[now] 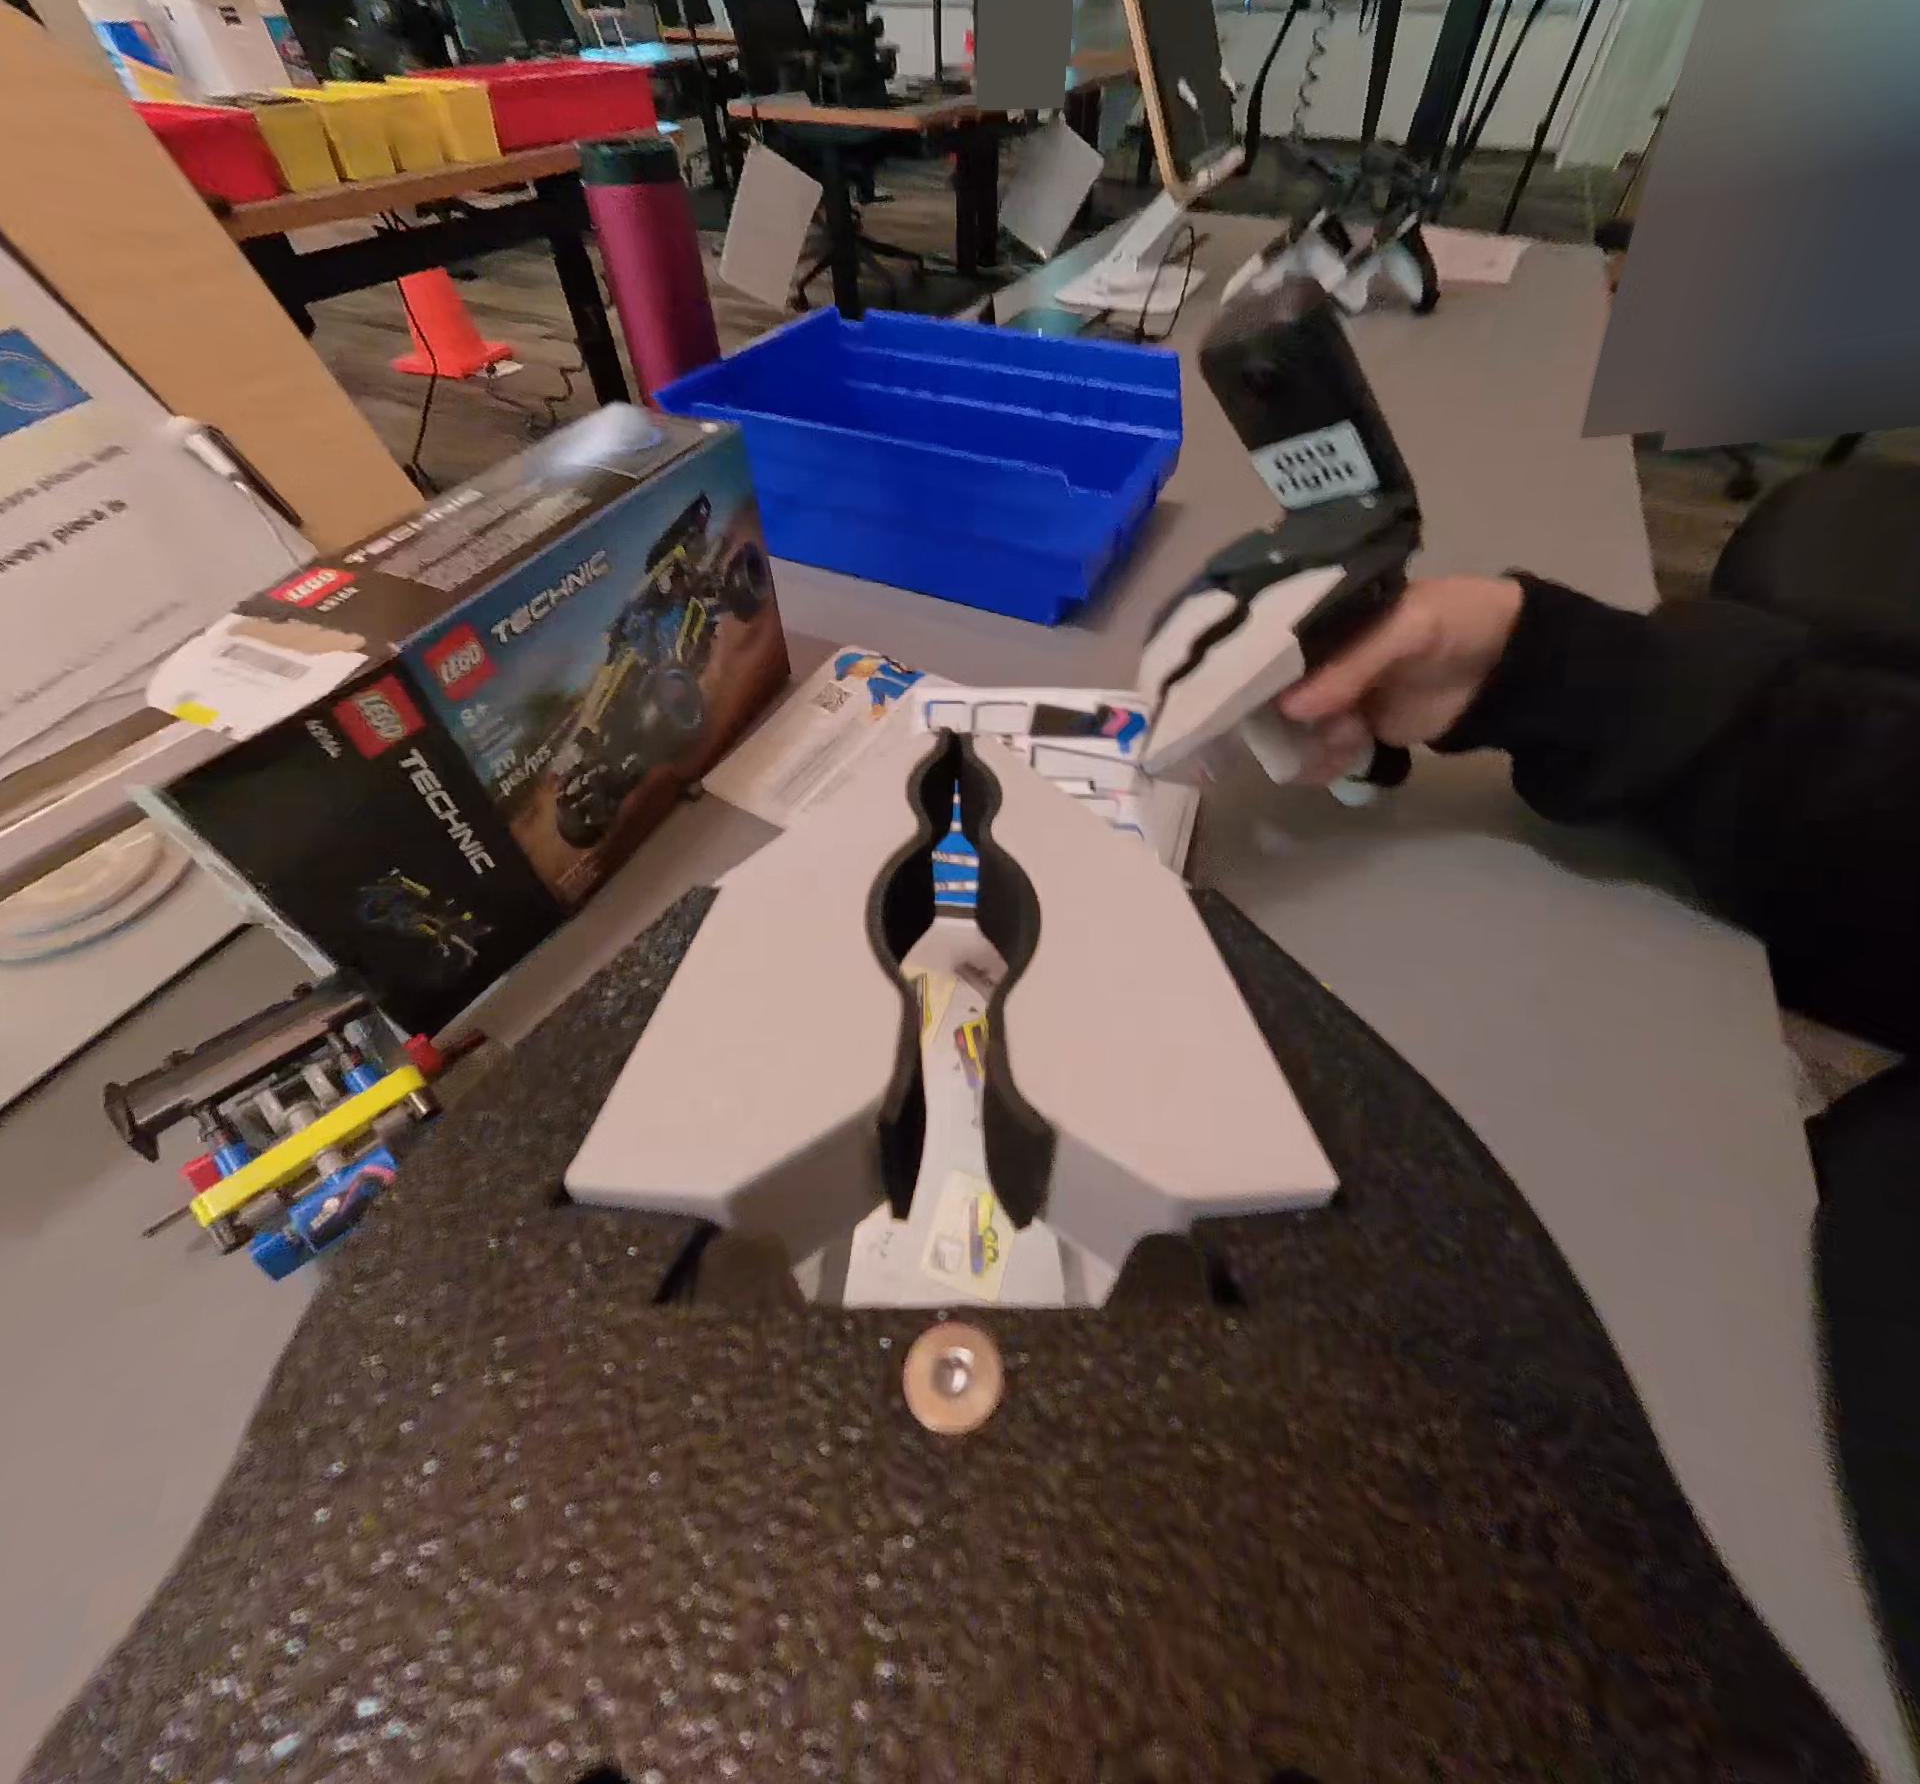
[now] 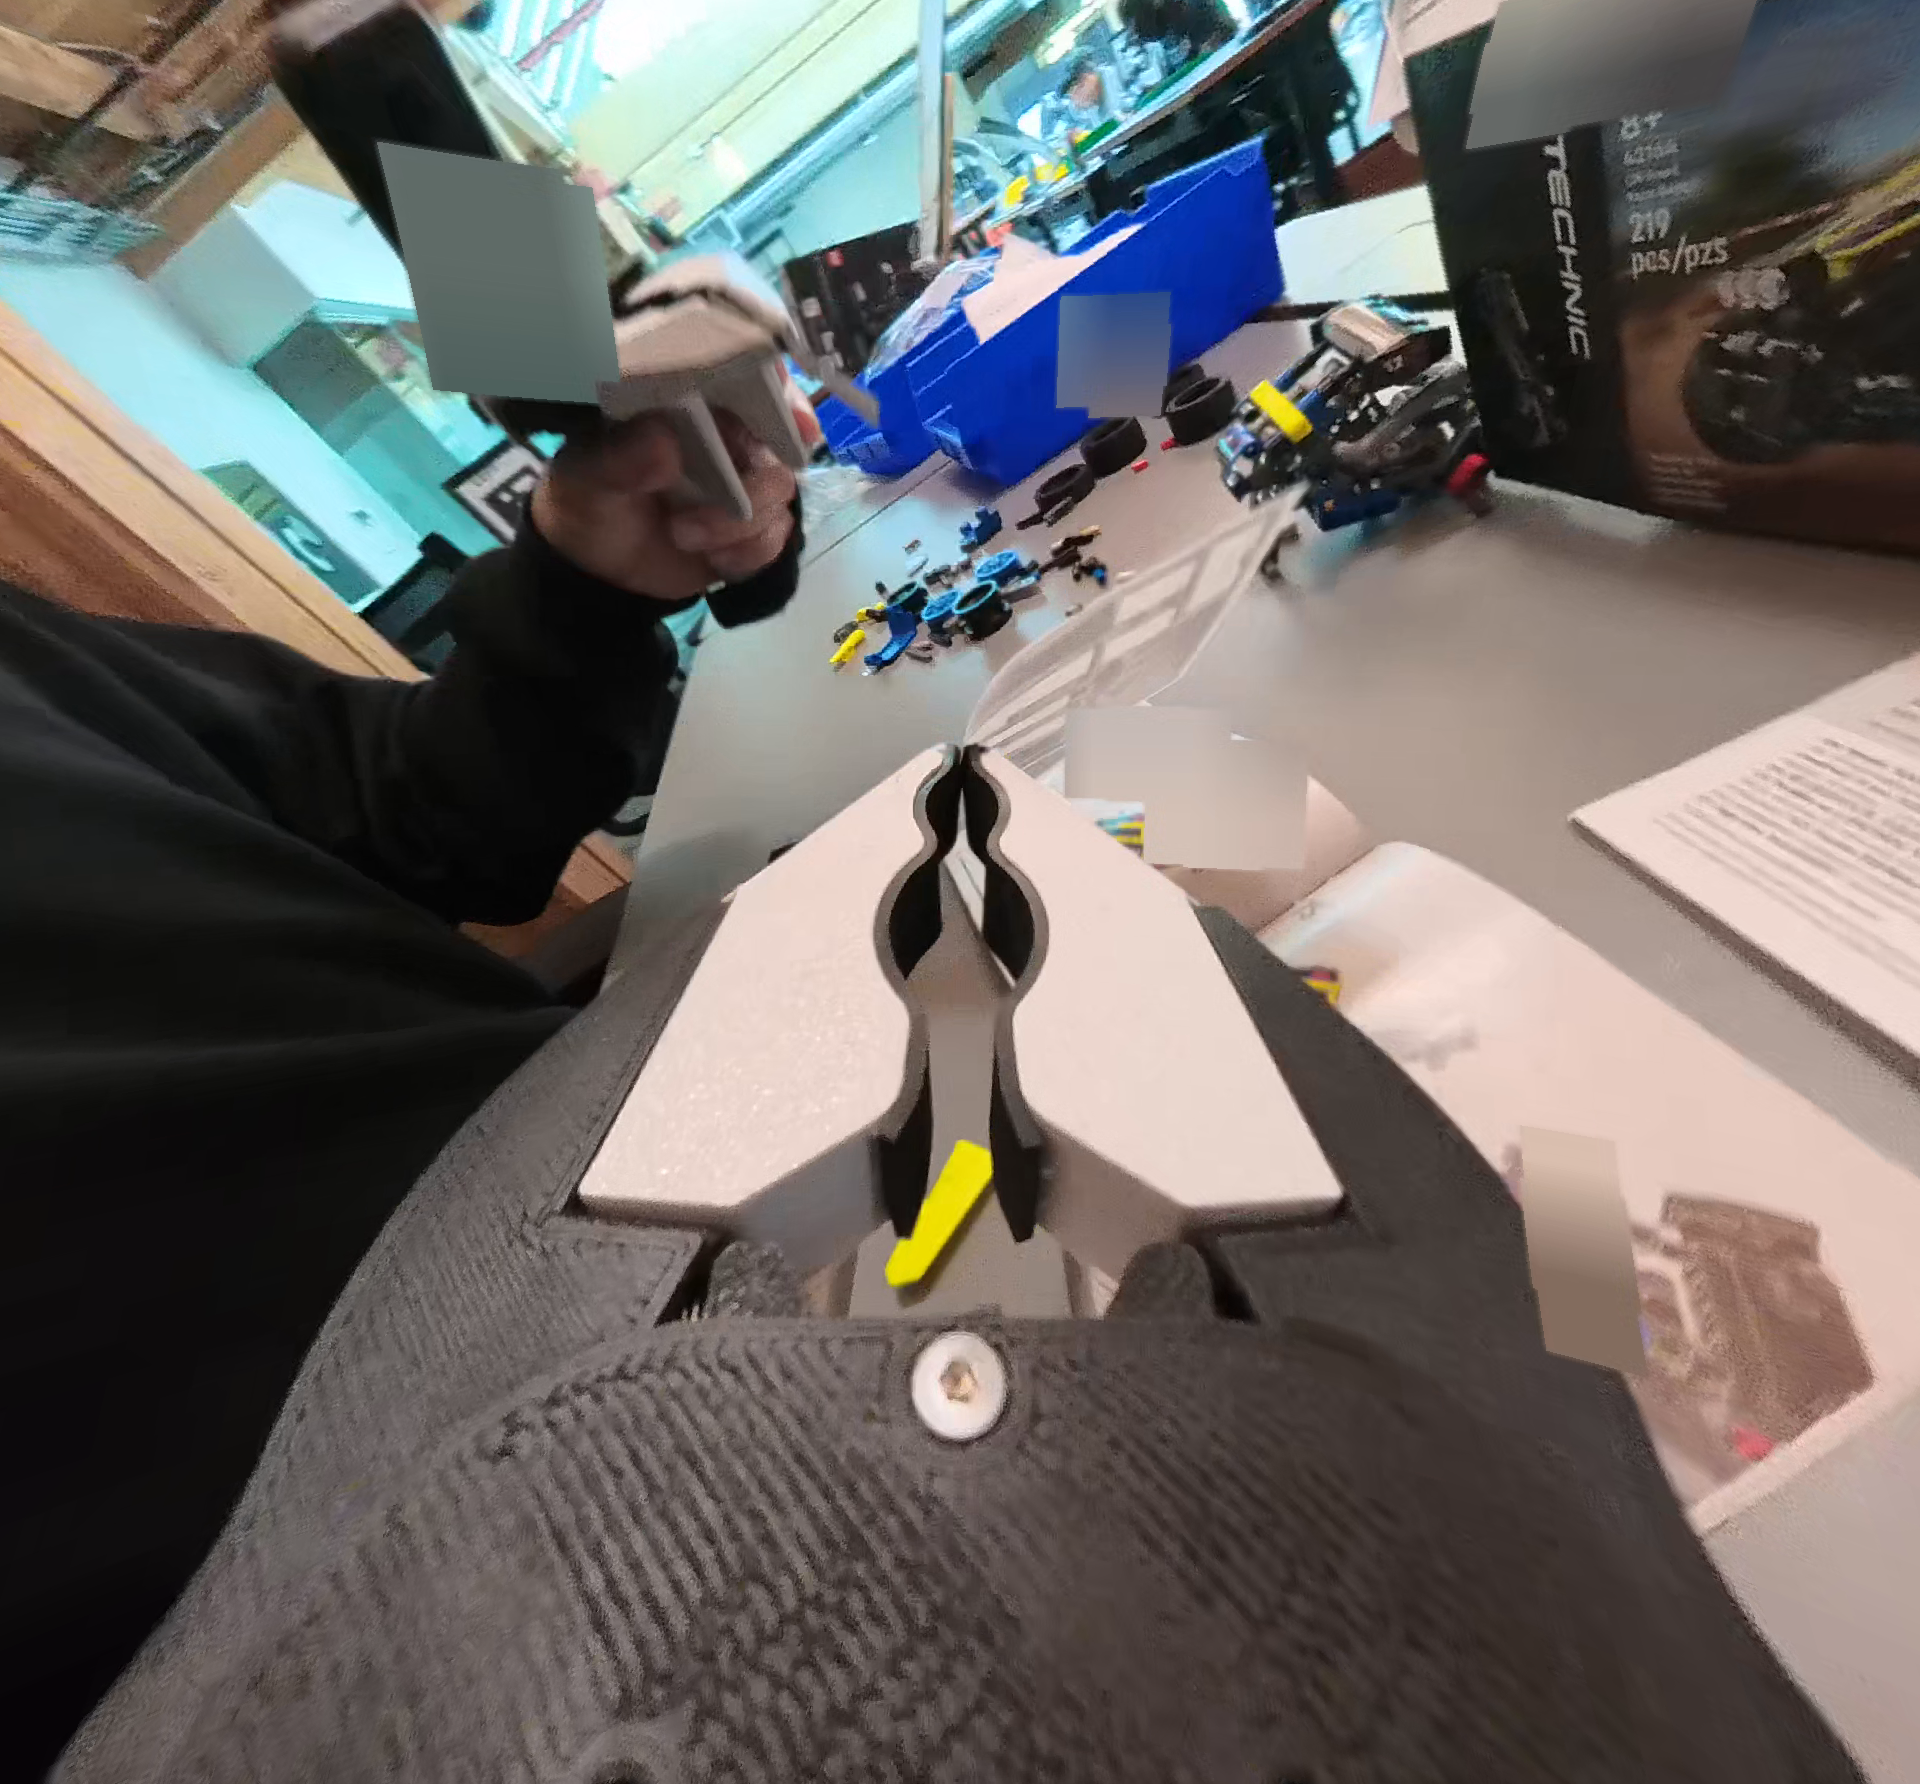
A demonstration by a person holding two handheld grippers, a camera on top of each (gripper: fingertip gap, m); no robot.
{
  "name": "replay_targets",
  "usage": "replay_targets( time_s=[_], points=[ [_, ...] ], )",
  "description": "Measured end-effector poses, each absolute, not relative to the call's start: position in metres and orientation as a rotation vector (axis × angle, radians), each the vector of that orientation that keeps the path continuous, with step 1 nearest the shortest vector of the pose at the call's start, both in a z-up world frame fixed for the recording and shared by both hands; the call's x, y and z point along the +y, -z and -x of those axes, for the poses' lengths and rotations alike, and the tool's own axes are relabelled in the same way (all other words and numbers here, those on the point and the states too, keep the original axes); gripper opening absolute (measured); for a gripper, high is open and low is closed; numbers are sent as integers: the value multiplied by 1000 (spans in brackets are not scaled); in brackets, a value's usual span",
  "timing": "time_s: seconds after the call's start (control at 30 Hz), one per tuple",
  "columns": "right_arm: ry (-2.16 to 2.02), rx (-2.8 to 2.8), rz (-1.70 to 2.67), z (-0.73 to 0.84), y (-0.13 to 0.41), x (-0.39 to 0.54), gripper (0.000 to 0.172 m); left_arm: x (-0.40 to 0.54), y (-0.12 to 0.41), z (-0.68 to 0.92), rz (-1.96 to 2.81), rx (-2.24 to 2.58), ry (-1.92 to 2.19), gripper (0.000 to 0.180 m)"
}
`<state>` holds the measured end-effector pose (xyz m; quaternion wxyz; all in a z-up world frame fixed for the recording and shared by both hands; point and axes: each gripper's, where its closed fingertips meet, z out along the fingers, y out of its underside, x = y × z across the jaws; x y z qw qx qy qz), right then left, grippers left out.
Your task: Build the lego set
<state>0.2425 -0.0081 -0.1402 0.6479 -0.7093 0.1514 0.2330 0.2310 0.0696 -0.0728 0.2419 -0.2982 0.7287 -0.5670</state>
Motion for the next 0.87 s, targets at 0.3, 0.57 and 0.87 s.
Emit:
replay_targets(
  time_s=[0.3,0.57,0.87],
  points=[
    [-569,661,1678,-311,179,-1,23,24,105,-211,572,2019,1155,0],
    [-111,140,2146,-264,186,-74,85,-19,157,-177,302,2112,832,0],
    [-49,-735,2297,-177,235,-51,71,-33,176,-165,114,2091,616,0]
  ],
)
